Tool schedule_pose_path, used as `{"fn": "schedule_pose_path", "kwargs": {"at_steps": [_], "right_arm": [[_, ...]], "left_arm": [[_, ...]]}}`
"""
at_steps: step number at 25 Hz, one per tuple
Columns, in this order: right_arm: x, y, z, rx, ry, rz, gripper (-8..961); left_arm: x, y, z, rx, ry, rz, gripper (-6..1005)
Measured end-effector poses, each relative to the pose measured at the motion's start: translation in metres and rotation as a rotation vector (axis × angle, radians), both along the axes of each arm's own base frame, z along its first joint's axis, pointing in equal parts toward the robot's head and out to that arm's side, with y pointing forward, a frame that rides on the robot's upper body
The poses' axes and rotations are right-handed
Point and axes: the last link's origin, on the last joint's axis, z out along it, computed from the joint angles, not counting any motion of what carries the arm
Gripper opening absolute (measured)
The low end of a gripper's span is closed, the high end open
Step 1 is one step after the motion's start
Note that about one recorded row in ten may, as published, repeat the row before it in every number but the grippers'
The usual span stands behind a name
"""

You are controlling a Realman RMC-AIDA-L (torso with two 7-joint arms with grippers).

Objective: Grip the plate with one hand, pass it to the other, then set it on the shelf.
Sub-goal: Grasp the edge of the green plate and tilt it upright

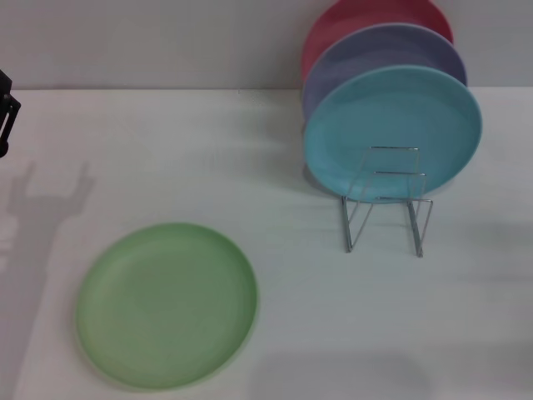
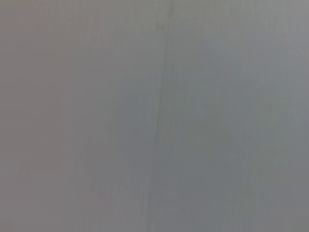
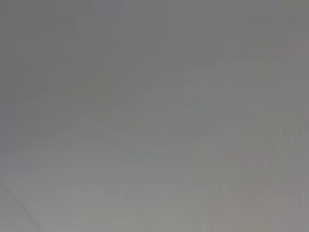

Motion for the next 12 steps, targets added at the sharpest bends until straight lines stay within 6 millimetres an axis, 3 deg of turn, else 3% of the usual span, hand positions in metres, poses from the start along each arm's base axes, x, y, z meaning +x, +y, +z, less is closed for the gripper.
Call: {"fn": "schedule_pose_path", "kwargs": {"at_steps": [12], "right_arm": [[-0.0060,0.0052,-0.0033,-0.008,0.012,0.025,666]], "left_arm": [[-0.0029,0.0023,-0.0018,-0.019,0.003,0.020,854]]}}
